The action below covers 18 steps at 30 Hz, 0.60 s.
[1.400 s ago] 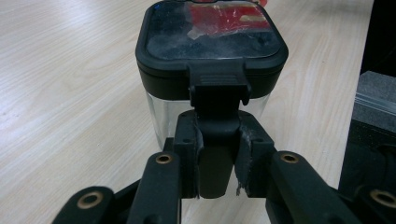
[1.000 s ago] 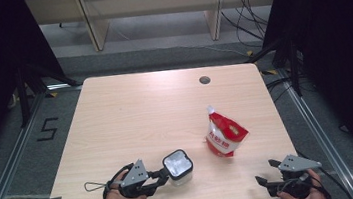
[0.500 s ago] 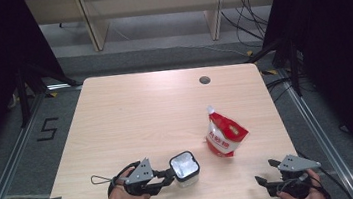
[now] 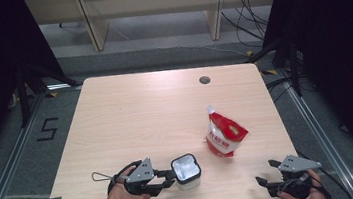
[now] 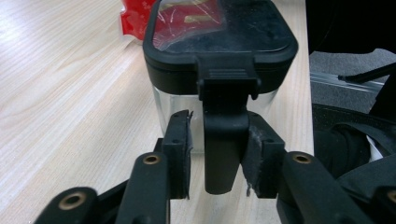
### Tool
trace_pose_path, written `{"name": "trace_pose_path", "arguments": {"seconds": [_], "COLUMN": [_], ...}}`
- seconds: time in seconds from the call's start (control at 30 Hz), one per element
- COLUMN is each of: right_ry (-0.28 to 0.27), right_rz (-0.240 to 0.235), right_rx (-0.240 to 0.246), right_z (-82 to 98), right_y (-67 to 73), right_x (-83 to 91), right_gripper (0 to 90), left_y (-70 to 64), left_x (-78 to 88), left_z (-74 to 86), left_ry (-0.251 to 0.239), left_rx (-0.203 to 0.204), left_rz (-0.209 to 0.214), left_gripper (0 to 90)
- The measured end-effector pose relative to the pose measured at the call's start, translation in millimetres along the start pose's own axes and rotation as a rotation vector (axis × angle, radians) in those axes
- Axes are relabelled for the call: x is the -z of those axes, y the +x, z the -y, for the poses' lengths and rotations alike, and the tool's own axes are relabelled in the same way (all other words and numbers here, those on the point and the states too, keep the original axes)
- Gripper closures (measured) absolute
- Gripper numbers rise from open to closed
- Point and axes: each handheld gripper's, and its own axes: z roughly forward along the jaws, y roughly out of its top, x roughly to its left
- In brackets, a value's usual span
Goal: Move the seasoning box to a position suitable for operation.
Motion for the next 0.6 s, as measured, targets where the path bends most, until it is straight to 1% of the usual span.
{"name": "trace_pose_path", "arguments": {"seconds": [0.03,0.1,0.13,0.17,0.2,0.23,0.27,0.3,0.33,0.43,0.47,0.5,0.53,0.57,0.6], "right_ry": [0.002,0.003,0.003,0.003,0.001,0.010,0.002,0.005,0.007,0.006,0.009,0.022,0.018,0.012,0.011], "right_rz": [-0.013,-0.003,-0.019,-0.019,-0.014,-0.016,-0.010,-0.013,-0.013,-0.008,-0.019,-0.025,-0.021,-0.019,-0.020], "right_rx": [-0.012,-0.008,-0.014,-0.014,-0.011,-0.026,0.000,0.001,0.002,0.001,-0.025,-0.042,-0.038,-0.028,-0.029], "right_z": [0.3,0.9,0.6,0.6,0.5,0.4,0.3,0.3,0.3,0.1,0.5,0.5,0.5,0.3,0.3], "right_y": [0.2,-0.1,0.2,0.2,0.4,2.6,1.3,1.4,1.3,0.8,2.7,4.0,3.9,3.5,3.6], "right_x": [-0.6,-0.5,-0.9,-0.9,-0.8,0.0,-0.2,-0.2,-0.2,-0.3,-0.9,-0.8,-1.0,-1.0,-0.9], "right_gripper": [24.7,24.7,24.7,24.7,24.7,24.7,24.7,24.7,24.7,24.6,24.6,24.6,24.6,24.6,24.6], "left_y": [0.0,0.0,1.2,2.2,3.6,5.8,5.4,5.7,5.9,6.5,5.8,6.8,6.9,7.2,6.7], "left_x": [0.1,0.3,0.4,0.9,1.8,3.5,3.5,4.3,4.9,5.7,5.5,5.7,6.3,6.4,6.9], "left_z": [-0.2,0.1,1.2,1.7,2.8,3.4,3.6,3.7,3.7,3.9,4.3,4.4,4.9,5.0,5.4], "left_ry": [0.001,-0.003,-0.010,-0.007,-0.010,0.003,-0.005,-0.001,-0.001,0.011,0.005,0.007,0.011,0.007,0.008], "left_rx": [0.001,0.001,0.005,0.007,0.017,0.005,0.018,0.016,0.004,0.005,0.022,0.018,0.031,0.026,0.036], "left_rz": [-0.002,-0.008,-0.016,-0.017,-0.029,-0.033,-0.029,-0.036,-0.041,-0.053,-0.061,-0.060,-0.068,-0.067,-0.075], "left_gripper": [63.9,64.8,65.3,65.3,65.4,65.5,65.4,65.3,64.6,64.1,63.7,62.9,62.1,61.3,61.0]}}
